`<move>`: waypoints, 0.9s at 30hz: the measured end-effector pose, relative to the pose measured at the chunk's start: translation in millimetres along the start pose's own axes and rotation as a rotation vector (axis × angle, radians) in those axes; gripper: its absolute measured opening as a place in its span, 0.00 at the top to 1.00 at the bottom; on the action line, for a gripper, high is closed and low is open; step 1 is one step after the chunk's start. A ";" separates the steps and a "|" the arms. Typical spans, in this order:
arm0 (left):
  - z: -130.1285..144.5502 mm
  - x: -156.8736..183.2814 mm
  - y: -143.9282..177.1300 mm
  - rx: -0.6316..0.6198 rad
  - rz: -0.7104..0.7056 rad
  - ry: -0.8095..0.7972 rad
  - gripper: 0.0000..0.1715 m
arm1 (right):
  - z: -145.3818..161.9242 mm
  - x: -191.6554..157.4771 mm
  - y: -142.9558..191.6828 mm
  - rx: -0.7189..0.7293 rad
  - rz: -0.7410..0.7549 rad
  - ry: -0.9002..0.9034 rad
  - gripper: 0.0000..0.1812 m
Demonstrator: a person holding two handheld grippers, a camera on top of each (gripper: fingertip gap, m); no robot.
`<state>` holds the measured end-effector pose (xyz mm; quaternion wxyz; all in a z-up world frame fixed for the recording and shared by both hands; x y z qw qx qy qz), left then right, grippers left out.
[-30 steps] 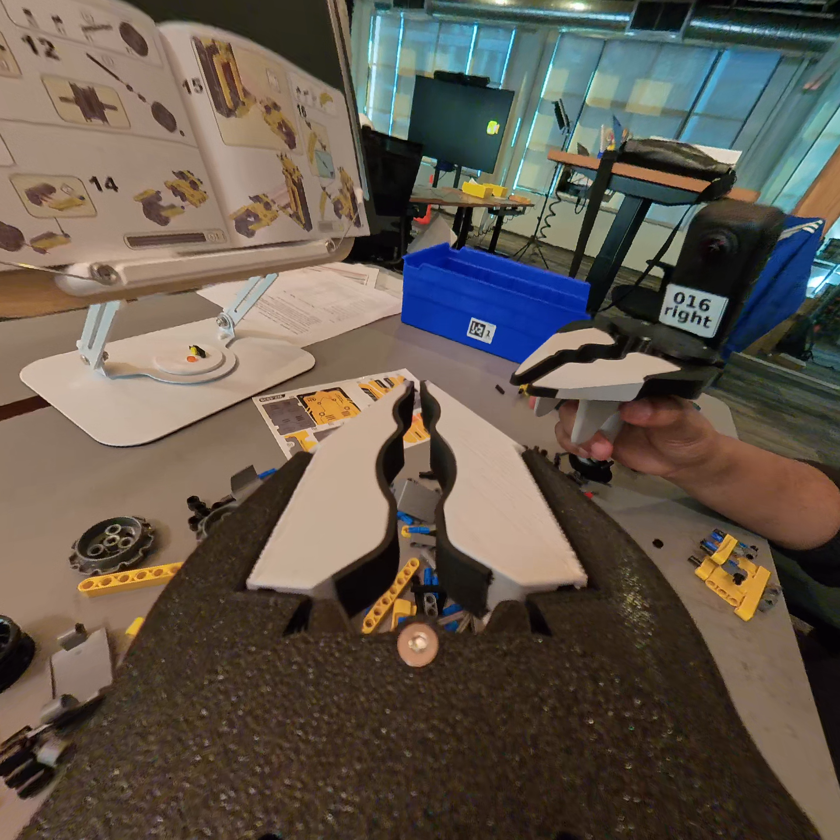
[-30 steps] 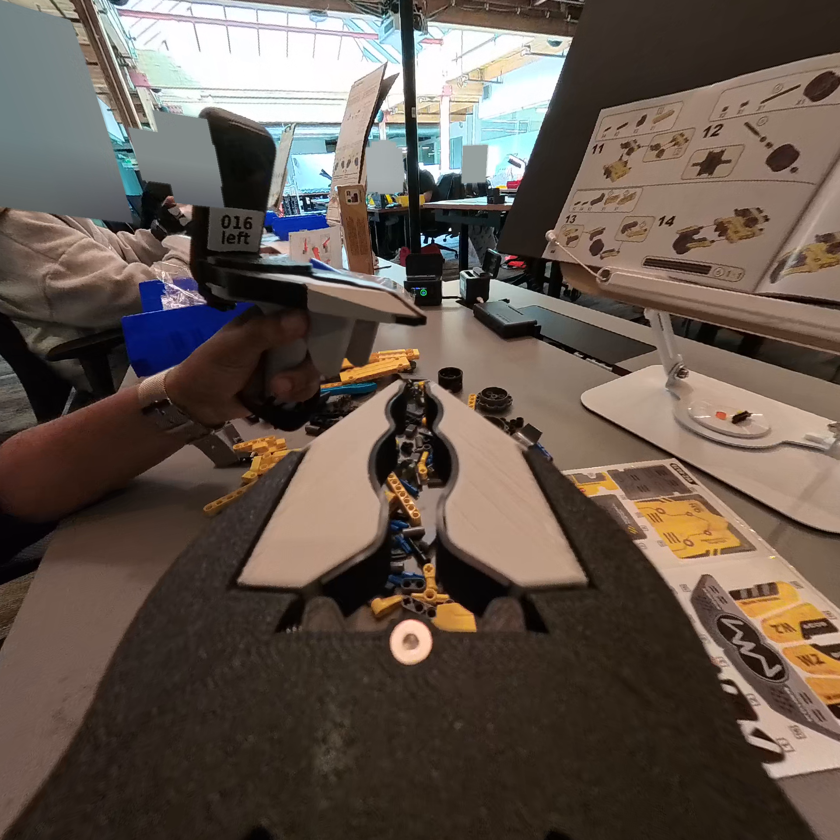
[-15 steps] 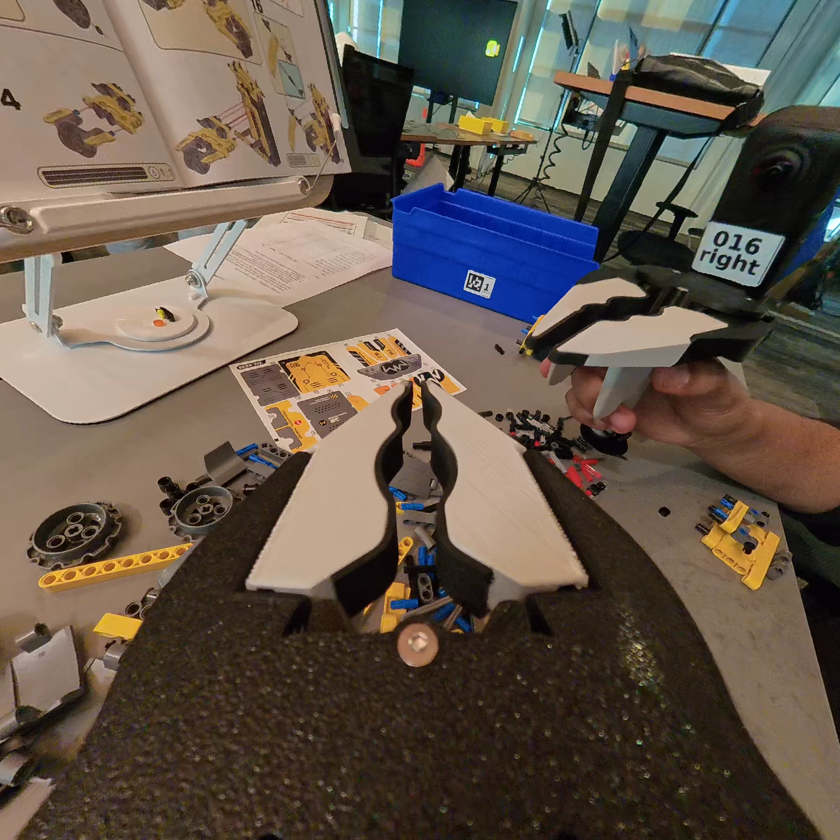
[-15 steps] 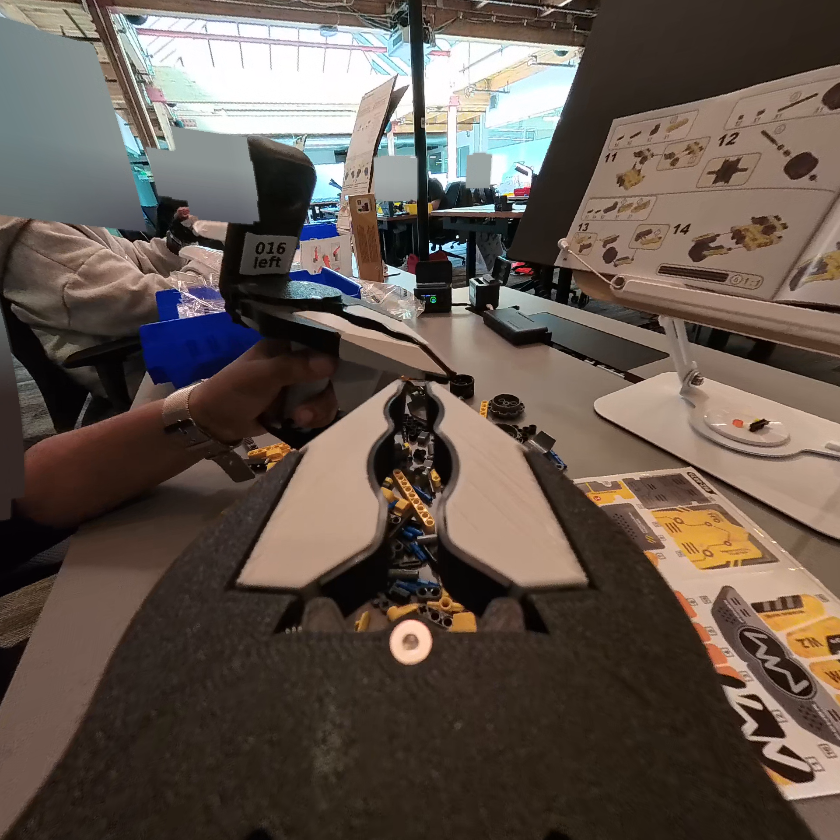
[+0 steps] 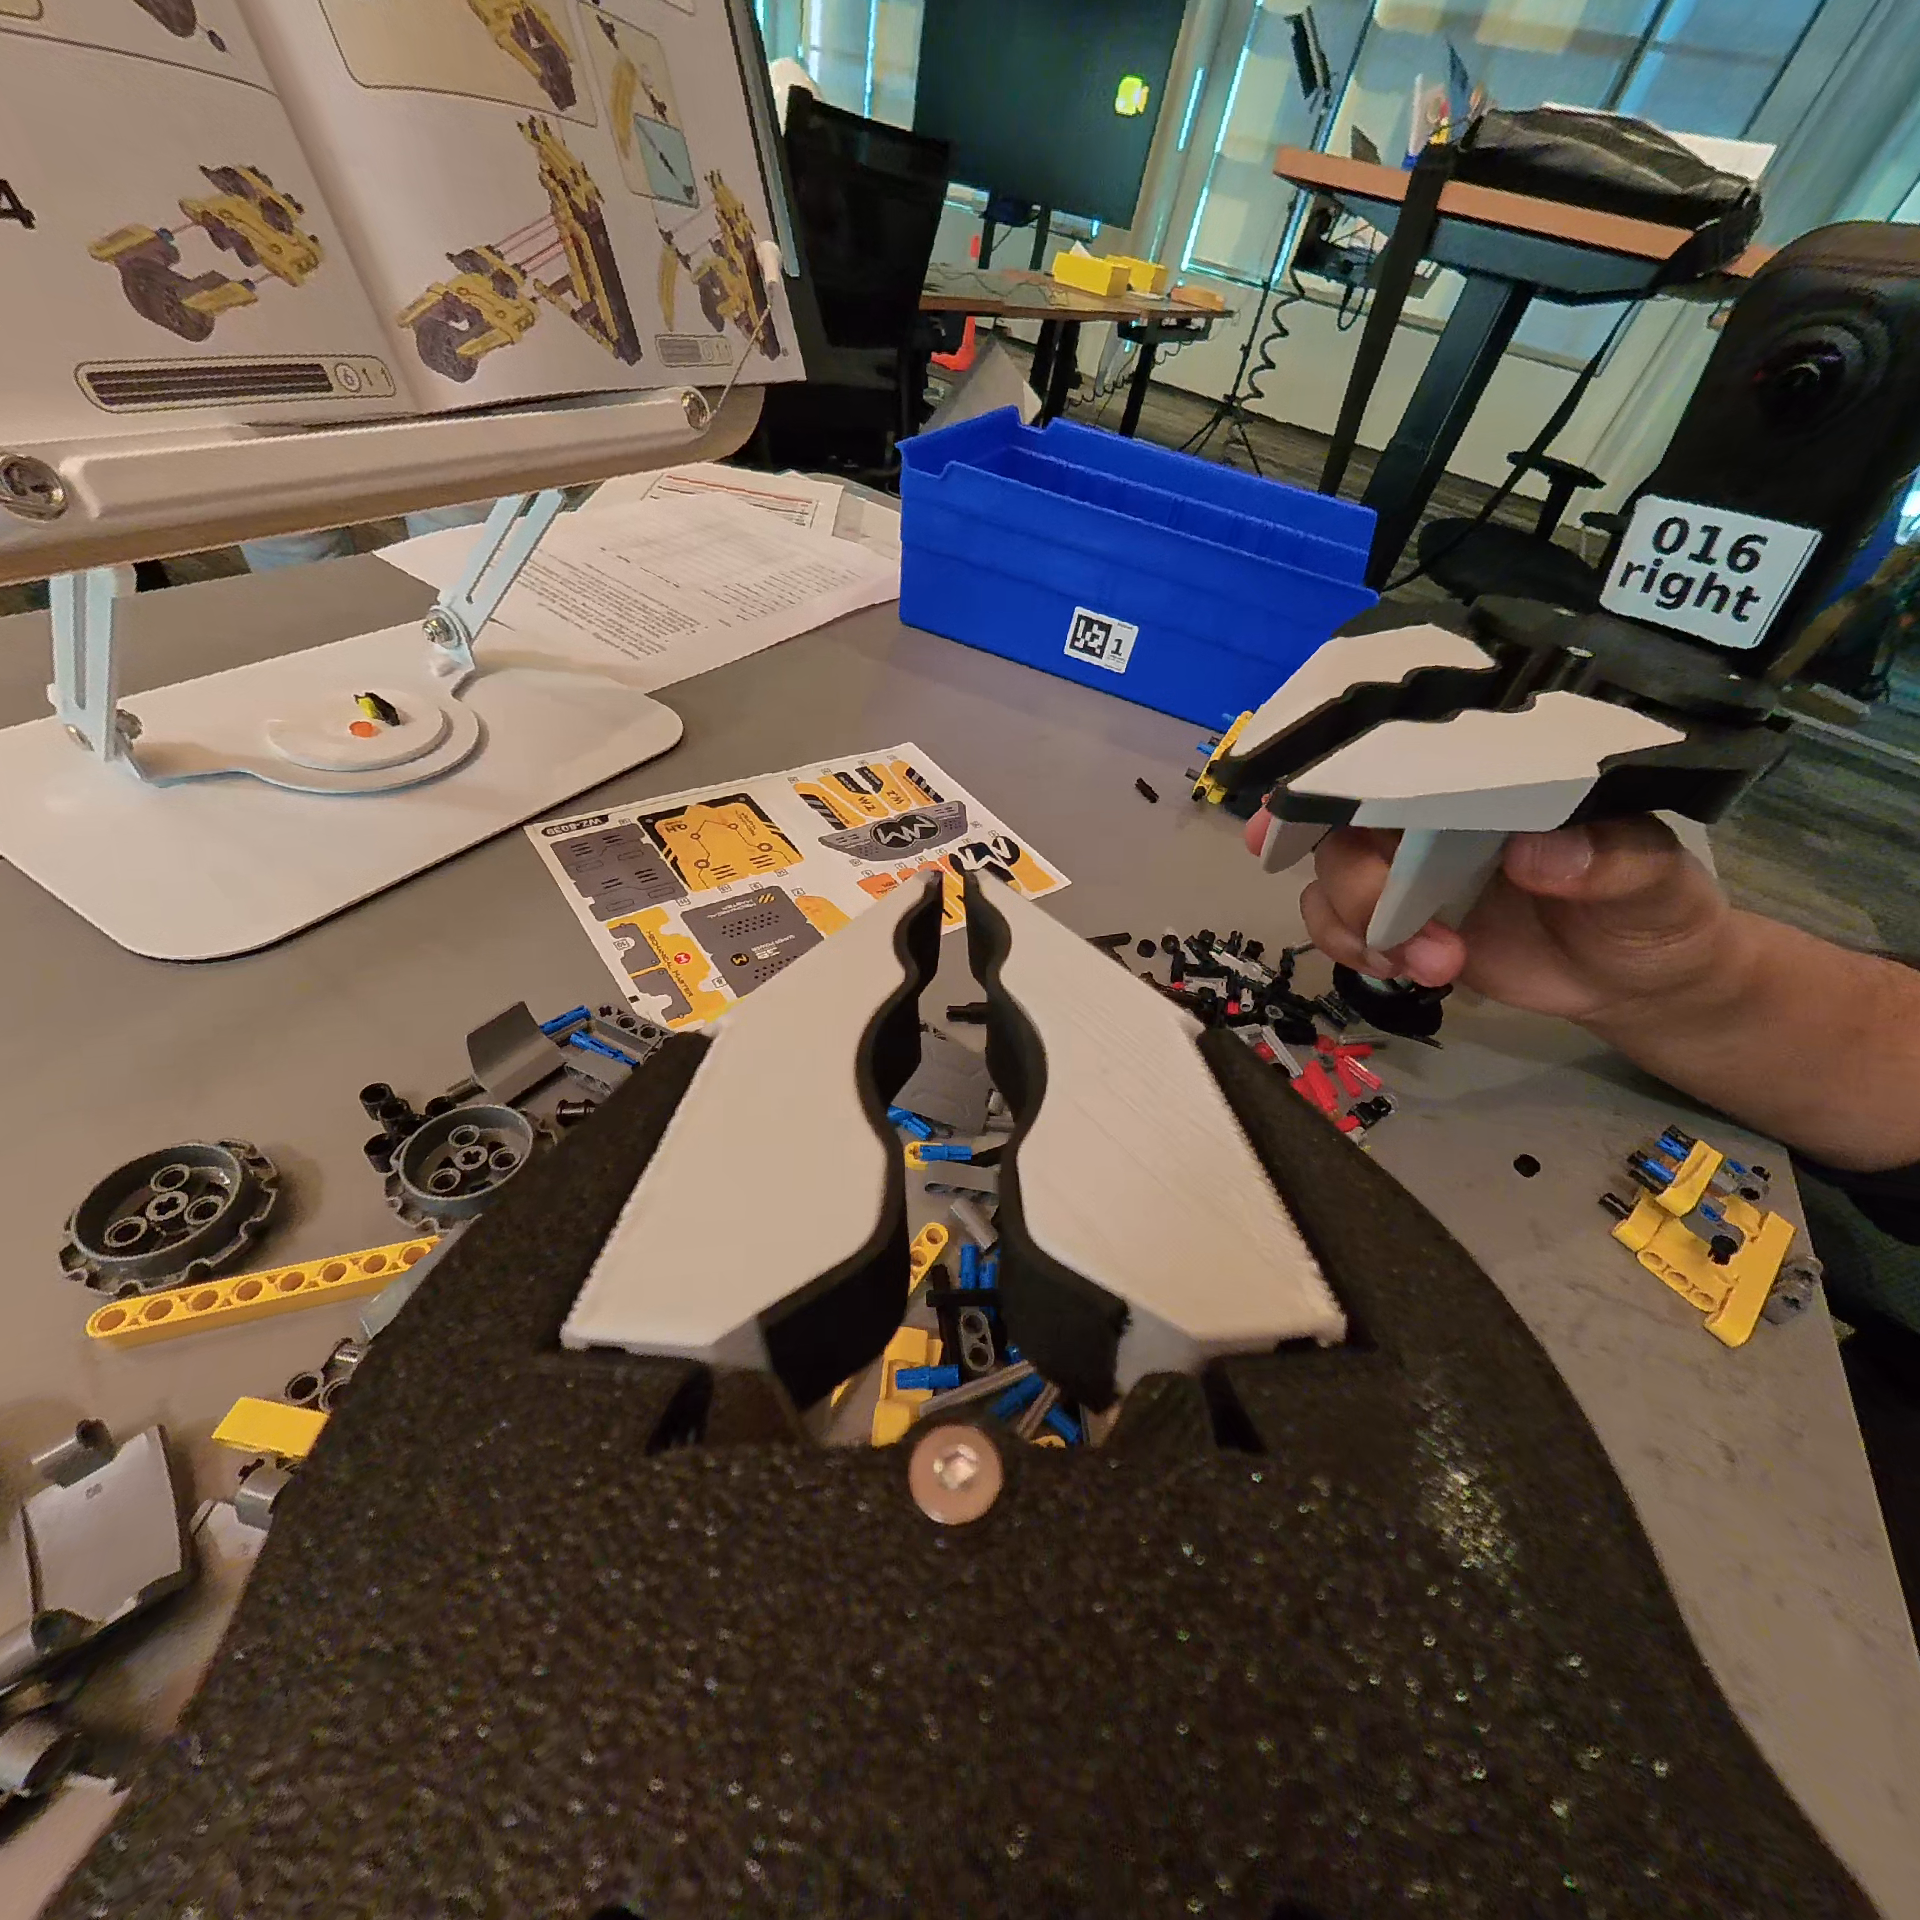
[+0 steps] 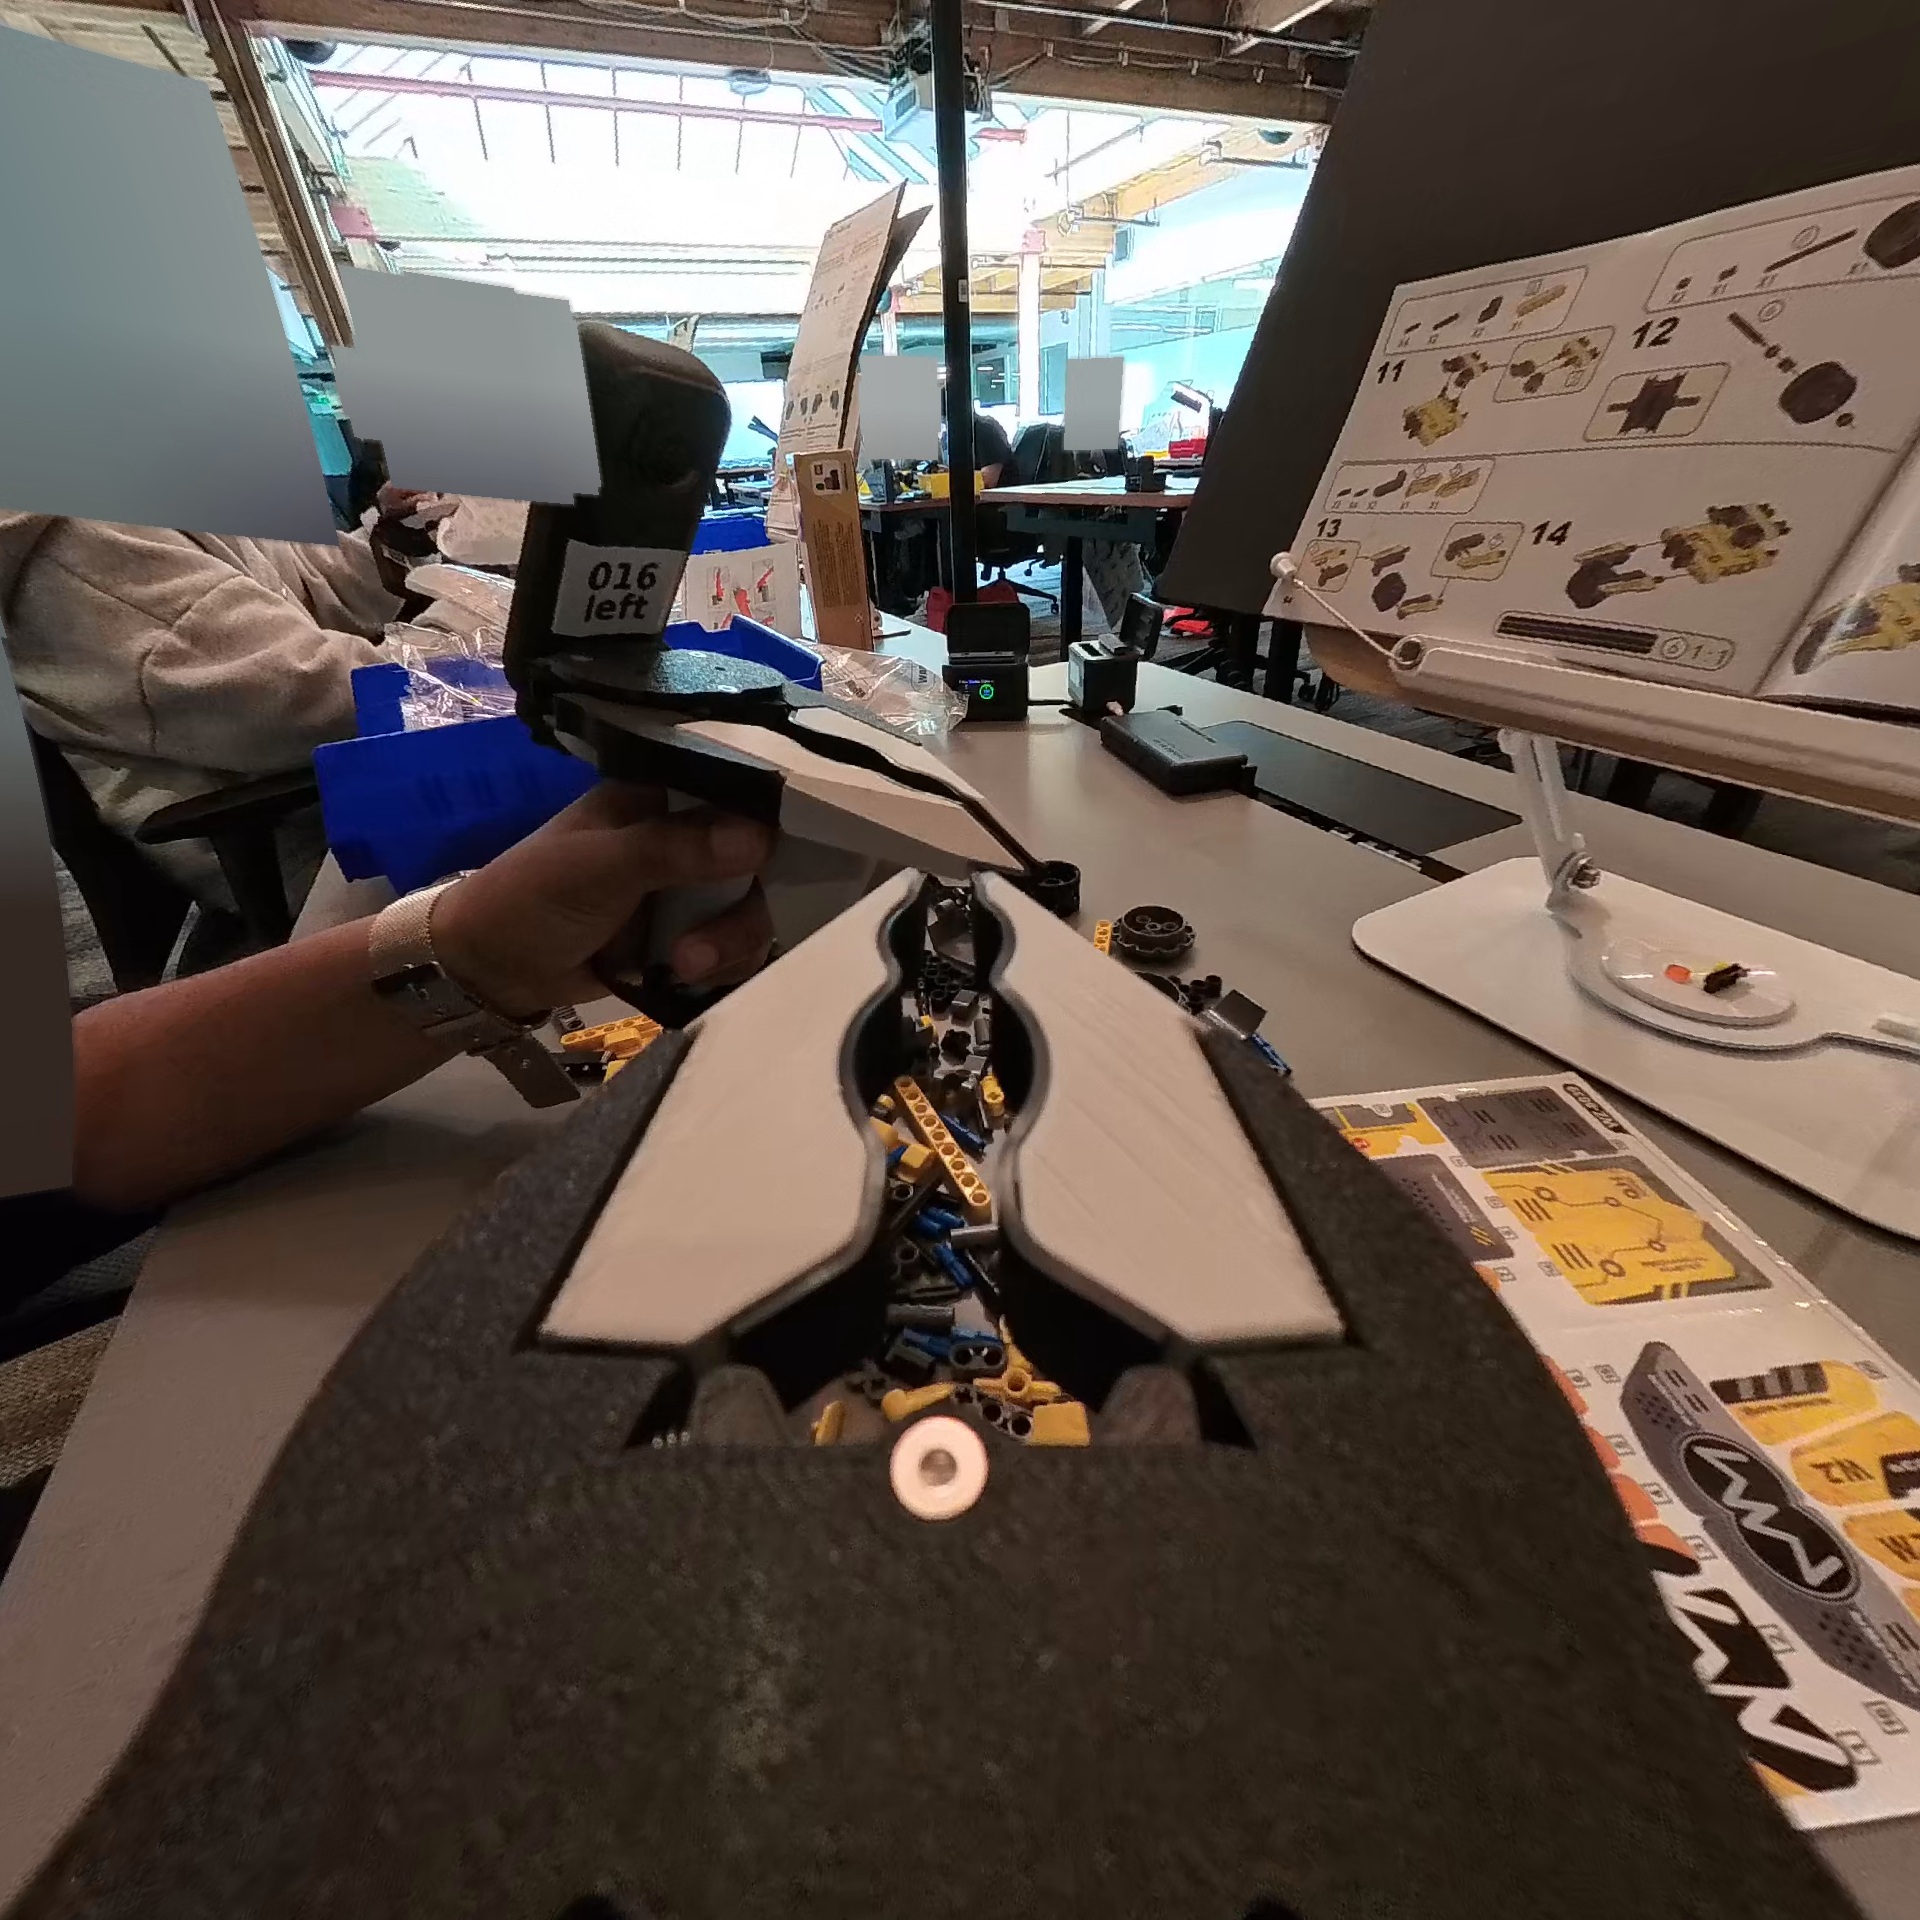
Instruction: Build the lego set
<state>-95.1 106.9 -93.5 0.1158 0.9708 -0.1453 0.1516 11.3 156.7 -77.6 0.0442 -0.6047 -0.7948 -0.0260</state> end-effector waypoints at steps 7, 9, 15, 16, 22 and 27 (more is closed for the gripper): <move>-0.2 -0.7 0.3 0.000 -0.003 0.000 0.98 | -0.2 -0.4 0.1 0.001 -0.001 0.001 0.96; -0.5 -1.0 0.8 0.001 -0.004 0.000 0.98 | -0.3 -0.5 0.0 0.001 -0.002 0.002 0.96; -0.6 -1.4 1.3 -0.003 -0.004 0.006 0.98 | -0.5 -0.7 0.1 0.001 -0.003 0.001 0.96; -0.7 -1.6 1.5 -0.004 -0.005 0.006 0.98 | -0.5 -0.8 0.1 0.001 -0.003 0.001 0.96; -2.6 -1.5 5.3 -0.020 -0.004 -0.002 0.98 | -0.4 -1.3 -0.1 0.000 -0.005 0.002 0.96; 4.0 -4.1 8.8 -0.135 -0.034 -0.088 0.96 | -0.2 -1.2 -0.2 -0.002 -0.005 0.003 0.96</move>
Point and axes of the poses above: each gripper's, where its closed fingertips meet, y back along the fingers, z out of its underside, x = y × z across the jaws, the point moved 5 cm from there along y, back along the fingers, and after that the axes turned 9 degrees about y, right-handed, at the moved point
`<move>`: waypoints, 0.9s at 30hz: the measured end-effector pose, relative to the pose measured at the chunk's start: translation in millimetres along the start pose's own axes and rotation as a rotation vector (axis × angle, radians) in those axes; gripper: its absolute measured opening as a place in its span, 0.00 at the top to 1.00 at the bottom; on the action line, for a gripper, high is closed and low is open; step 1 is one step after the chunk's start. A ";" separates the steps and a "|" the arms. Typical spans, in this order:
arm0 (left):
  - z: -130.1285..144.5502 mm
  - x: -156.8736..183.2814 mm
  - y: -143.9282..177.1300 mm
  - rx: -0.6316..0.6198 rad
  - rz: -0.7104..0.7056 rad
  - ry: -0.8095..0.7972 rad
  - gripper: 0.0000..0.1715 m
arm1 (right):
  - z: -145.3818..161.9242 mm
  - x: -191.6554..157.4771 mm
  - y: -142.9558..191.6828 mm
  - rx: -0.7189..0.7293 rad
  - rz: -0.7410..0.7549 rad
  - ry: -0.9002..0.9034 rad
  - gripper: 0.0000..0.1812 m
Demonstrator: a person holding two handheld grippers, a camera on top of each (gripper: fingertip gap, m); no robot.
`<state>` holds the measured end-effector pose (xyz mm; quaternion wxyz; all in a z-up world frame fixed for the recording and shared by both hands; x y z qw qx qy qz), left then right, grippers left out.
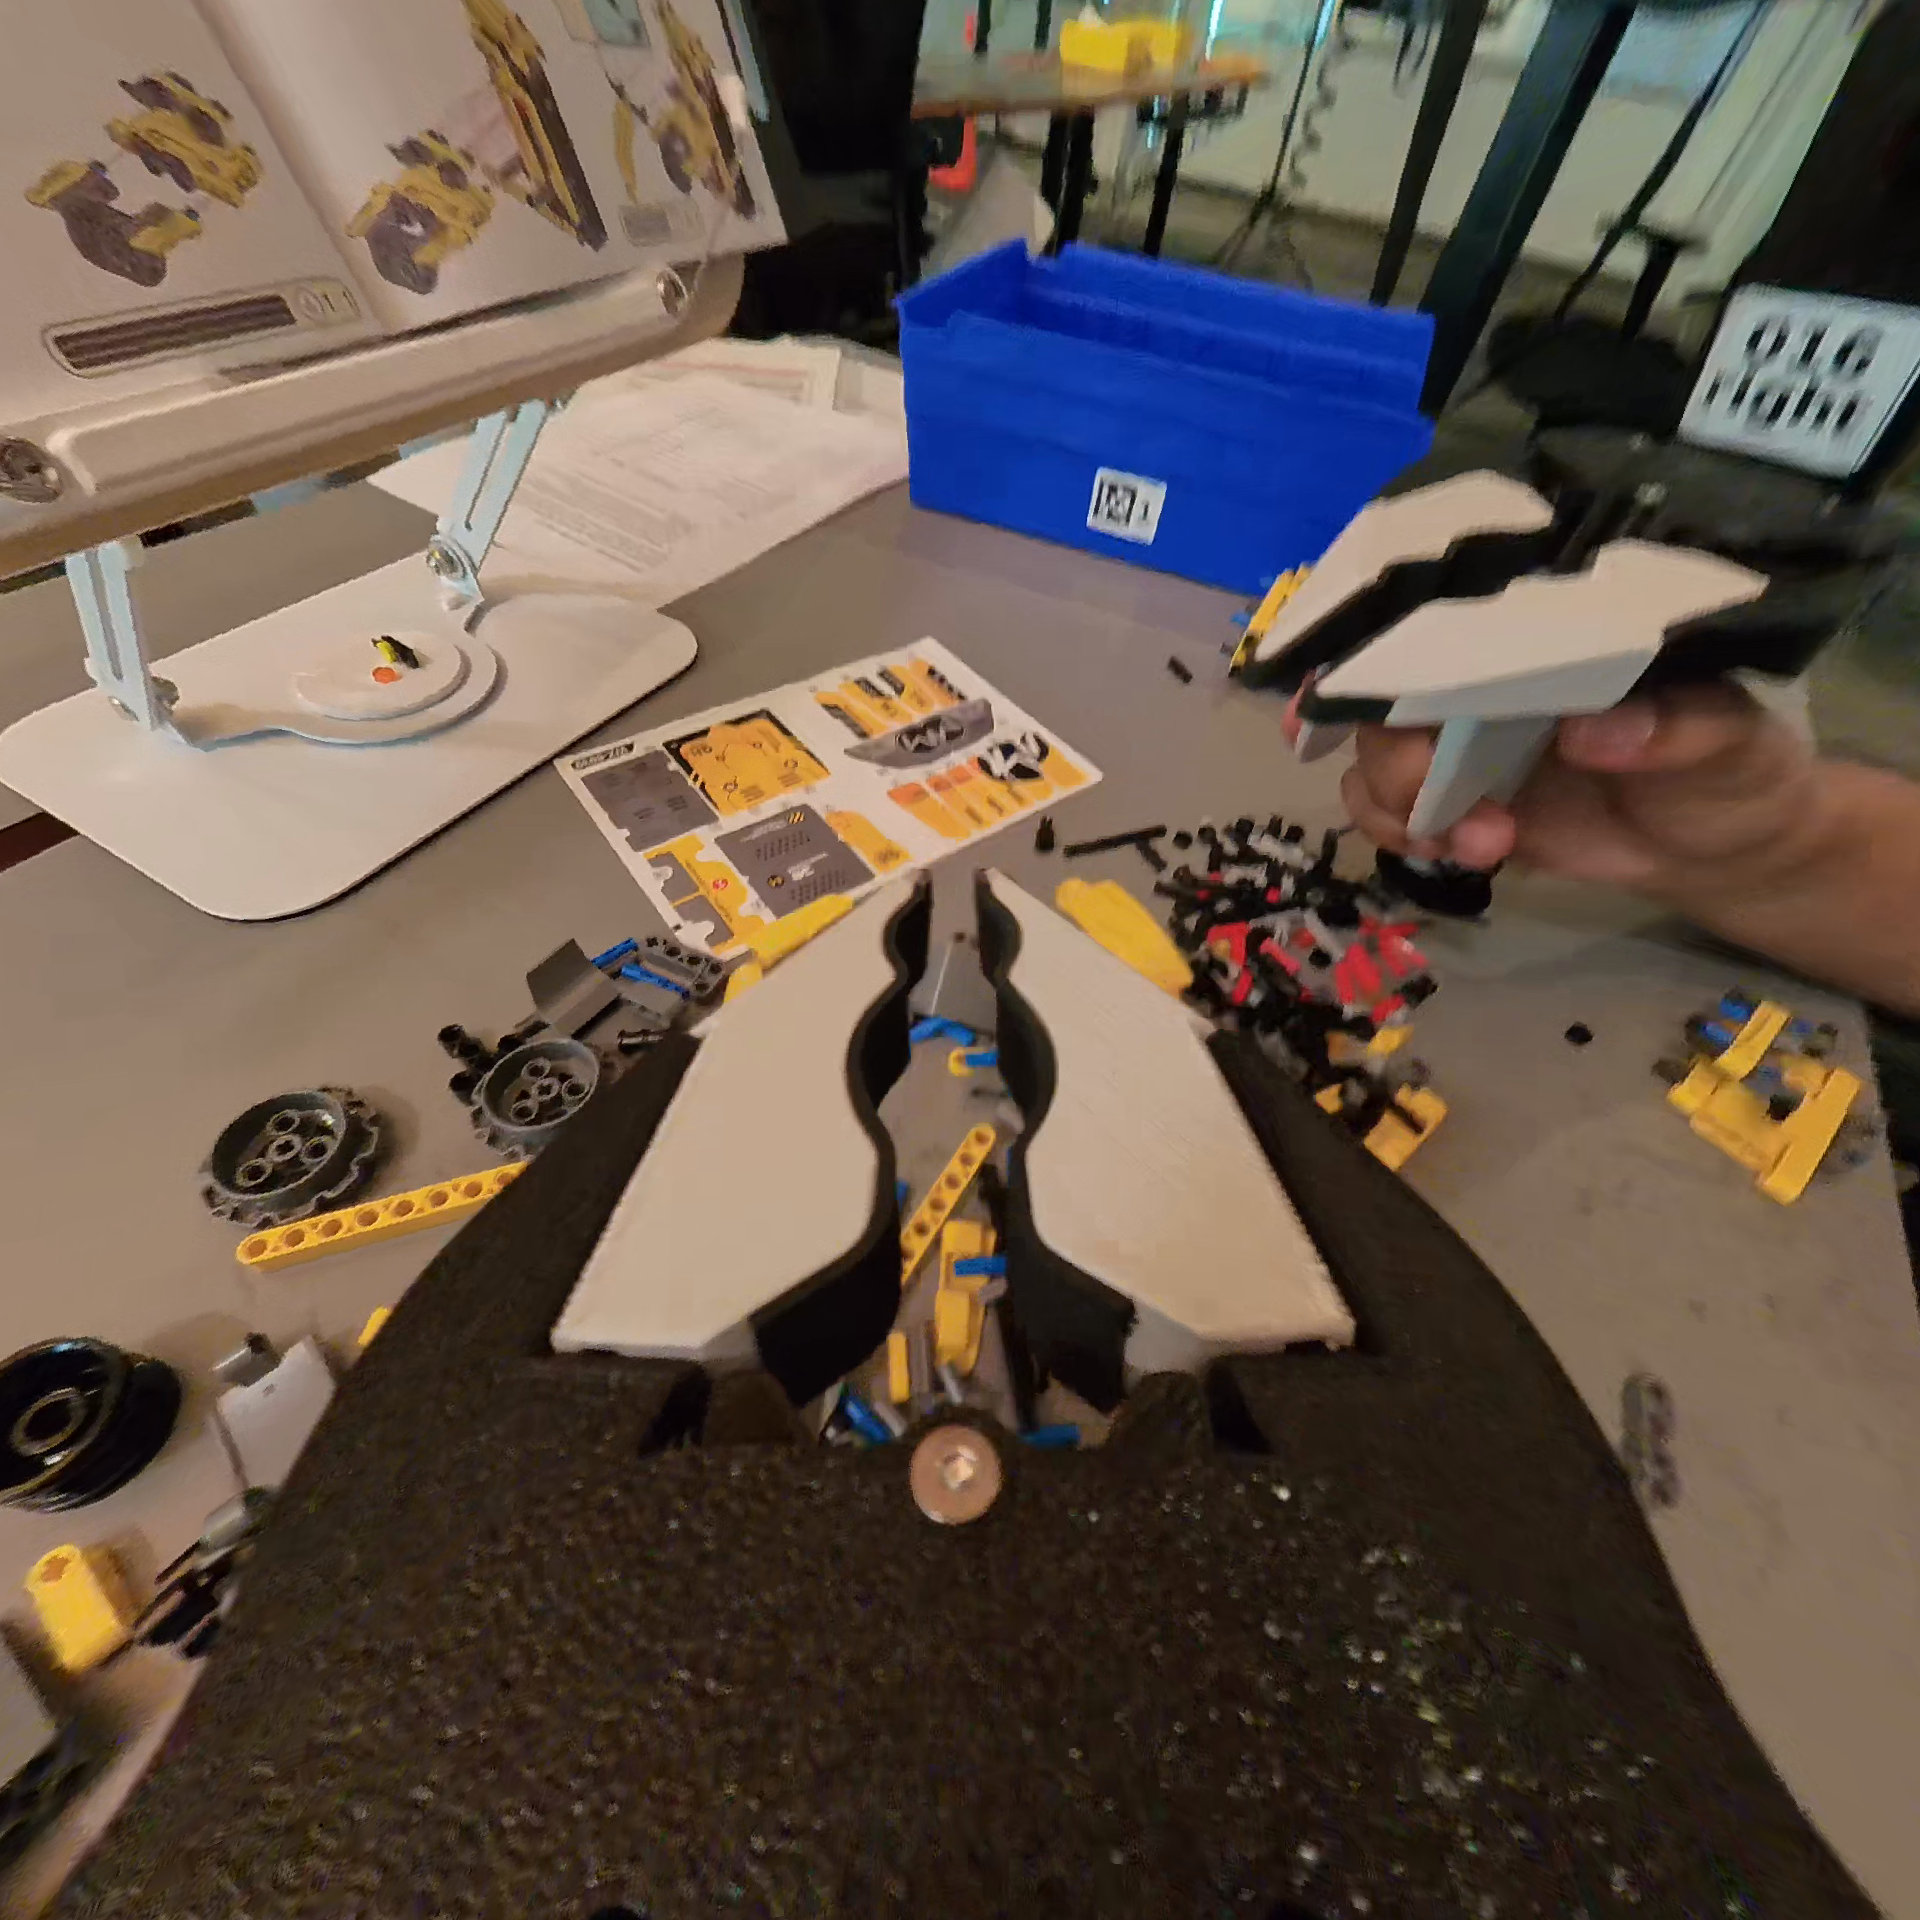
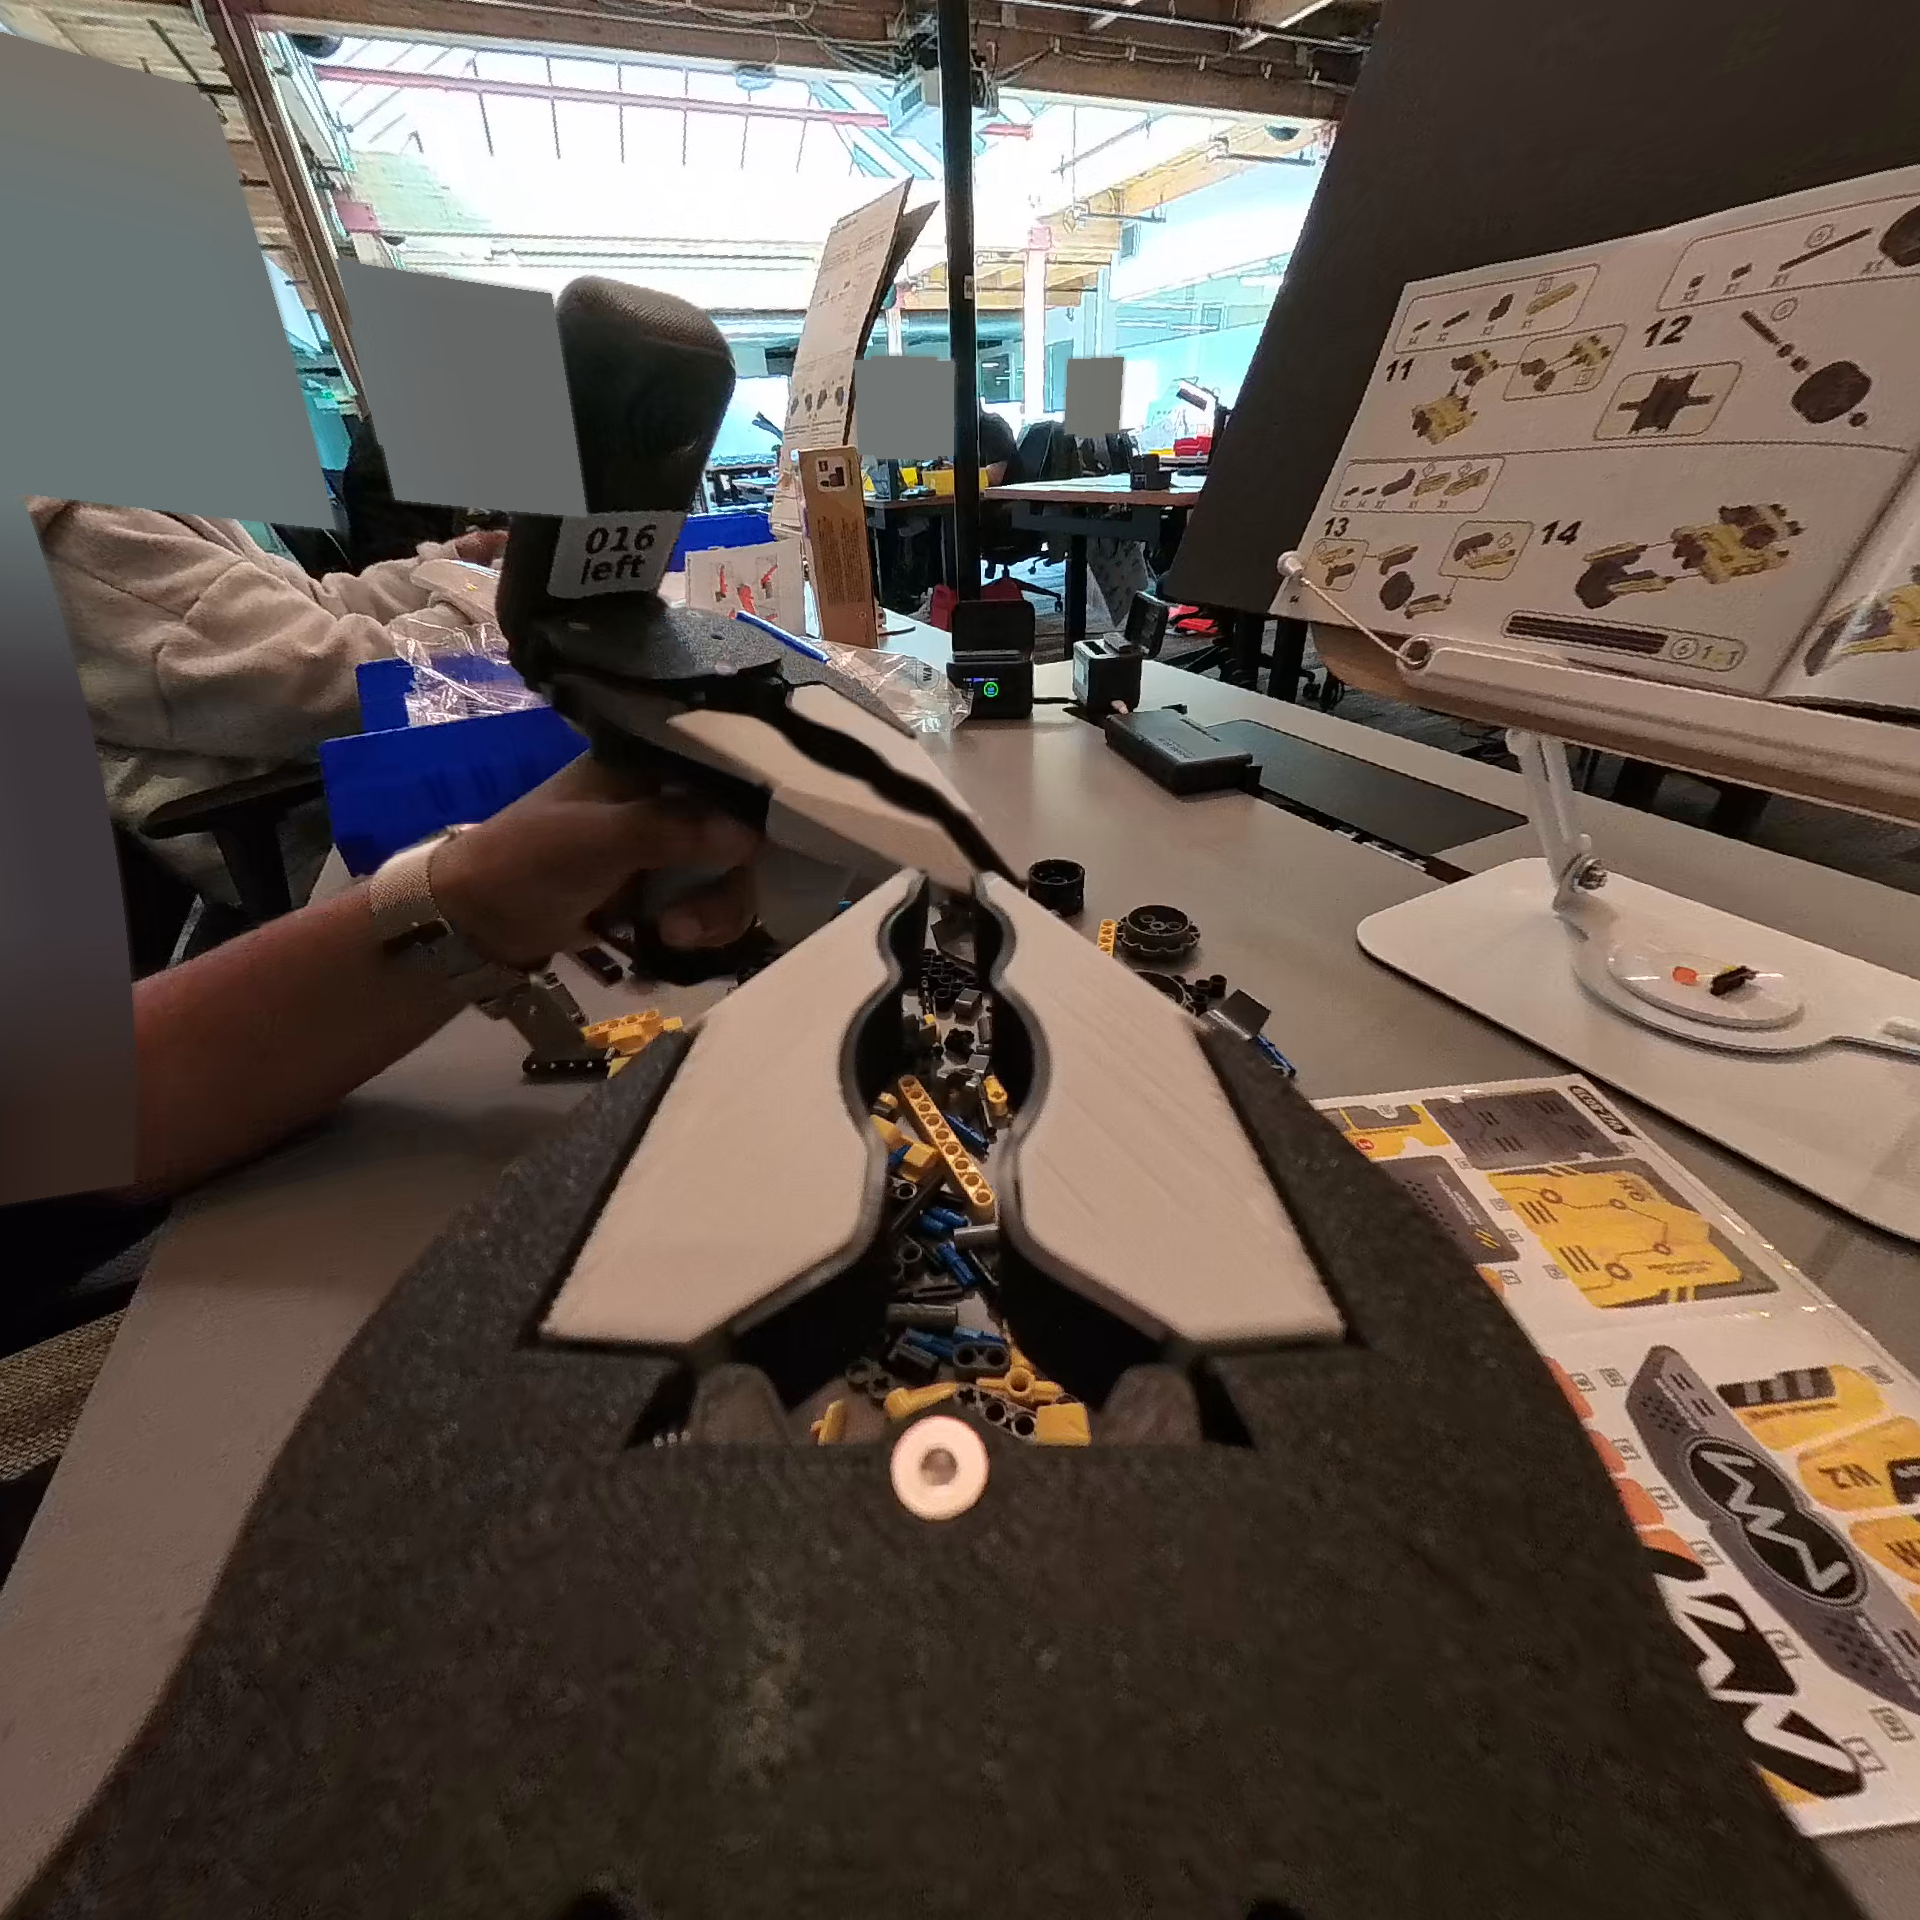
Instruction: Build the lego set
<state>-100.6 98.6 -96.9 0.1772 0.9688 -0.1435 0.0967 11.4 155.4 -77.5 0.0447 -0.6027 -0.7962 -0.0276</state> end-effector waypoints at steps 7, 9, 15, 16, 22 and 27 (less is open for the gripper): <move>38.5 -10.5 -2.1 -0.313 -0.114 -0.192 0.88 | -0.5 -0.2 0.2 0.002 0.000 0.001 0.96; 51.5 -13.6 -3.0 -0.402 -0.110 -0.183 0.88 | 0.1 -0.5 -0.2 -0.001 -0.001 0.002 0.96; 61.1 -7.0 4.4 -0.462 -0.015 -0.137 0.88 | 0.0 -0.6 -0.2 -0.001 0.000 0.006 0.96; 64.6 -7.6 6.3 -0.485 -0.009 -0.127 0.88 | 0.2 -0.4 -0.2 -0.001 0.000 0.005 0.96; 81.4 -12.1 8.6 -0.582 -0.005 -0.101 0.90 | 3.5 -0.8 -2.0 -0.013 -0.004 -0.001 0.96; 86.4 -14.6 6.3 -0.616 -0.037 -0.136 0.92 | 4.4 -0.3 -2.2 -0.015 -0.001 0.003 0.96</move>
Point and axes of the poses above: each gripper's, where its closed fingertips meet, y back along the fingers, z out of its underside, x = y × z across the jaws, the point moved 5 cm from there along y, back along the fingers, and after that the axes turned 9 degrees about y, right-handed, at the moved point
